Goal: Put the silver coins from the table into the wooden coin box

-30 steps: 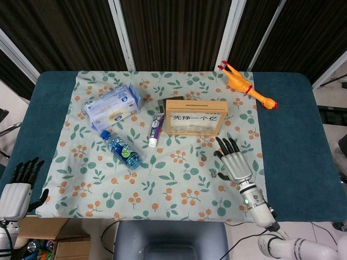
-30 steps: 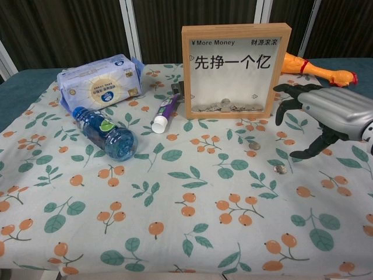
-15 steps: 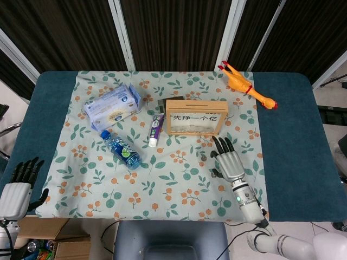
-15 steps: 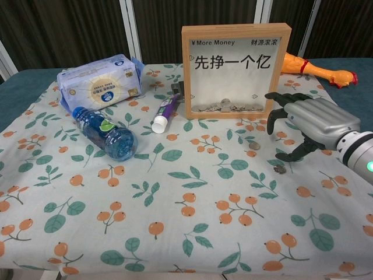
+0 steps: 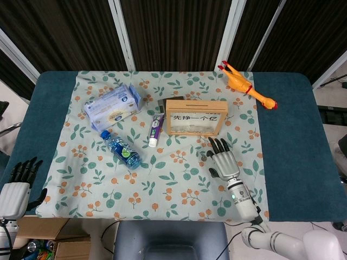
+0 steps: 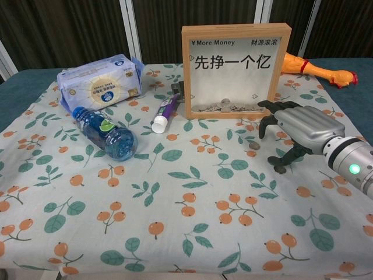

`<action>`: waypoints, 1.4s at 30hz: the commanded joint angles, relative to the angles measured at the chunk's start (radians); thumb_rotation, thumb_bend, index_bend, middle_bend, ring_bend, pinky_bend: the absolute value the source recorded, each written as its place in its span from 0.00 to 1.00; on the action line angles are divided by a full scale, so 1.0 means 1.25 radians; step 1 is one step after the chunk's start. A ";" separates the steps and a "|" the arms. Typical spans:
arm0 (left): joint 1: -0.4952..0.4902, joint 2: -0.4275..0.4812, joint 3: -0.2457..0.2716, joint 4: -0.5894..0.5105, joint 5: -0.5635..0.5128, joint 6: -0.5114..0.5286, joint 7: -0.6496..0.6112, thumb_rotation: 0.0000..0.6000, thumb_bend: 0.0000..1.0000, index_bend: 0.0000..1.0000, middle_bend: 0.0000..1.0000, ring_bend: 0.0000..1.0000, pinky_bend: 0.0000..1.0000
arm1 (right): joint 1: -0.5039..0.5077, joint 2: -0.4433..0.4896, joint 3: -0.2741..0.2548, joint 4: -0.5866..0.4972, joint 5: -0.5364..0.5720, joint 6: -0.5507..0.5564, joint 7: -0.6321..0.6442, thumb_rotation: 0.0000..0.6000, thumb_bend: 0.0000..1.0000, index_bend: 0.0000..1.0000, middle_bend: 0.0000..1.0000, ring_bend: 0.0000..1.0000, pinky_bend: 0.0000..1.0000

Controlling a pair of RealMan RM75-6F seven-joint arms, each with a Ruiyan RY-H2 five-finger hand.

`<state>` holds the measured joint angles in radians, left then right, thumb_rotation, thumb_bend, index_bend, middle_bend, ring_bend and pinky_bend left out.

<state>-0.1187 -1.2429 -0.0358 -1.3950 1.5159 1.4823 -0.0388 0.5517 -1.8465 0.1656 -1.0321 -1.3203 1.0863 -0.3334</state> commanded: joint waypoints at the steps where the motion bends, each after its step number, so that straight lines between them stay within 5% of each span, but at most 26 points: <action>1: 0.001 0.001 -0.001 0.001 -0.002 0.002 0.000 1.00 0.38 0.00 0.00 0.00 0.00 | 0.002 -0.006 0.000 0.008 0.003 -0.004 0.000 1.00 0.44 0.51 0.02 0.00 0.00; 31: 0.007 0.010 -0.008 0.011 -0.013 0.006 -0.016 1.00 0.37 0.00 0.00 0.00 0.00 | 0.020 -0.047 -0.007 0.061 0.007 -0.029 0.007 1.00 0.50 0.47 0.03 0.00 0.00; 42: 0.008 0.008 -0.008 0.020 -0.016 0.003 -0.019 1.00 0.37 0.00 0.00 0.00 0.00 | 0.021 -0.059 -0.006 0.078 0.010 -0.027 0.002 1.00 0.51 0.57 0.03 0.00 0.00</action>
<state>-0.1083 -1.2331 -0.0459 -1.3707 1.4968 1.4864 -0.0625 0.5783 -1.9180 0.1587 -0.9376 -1.3070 1.0514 -0.3304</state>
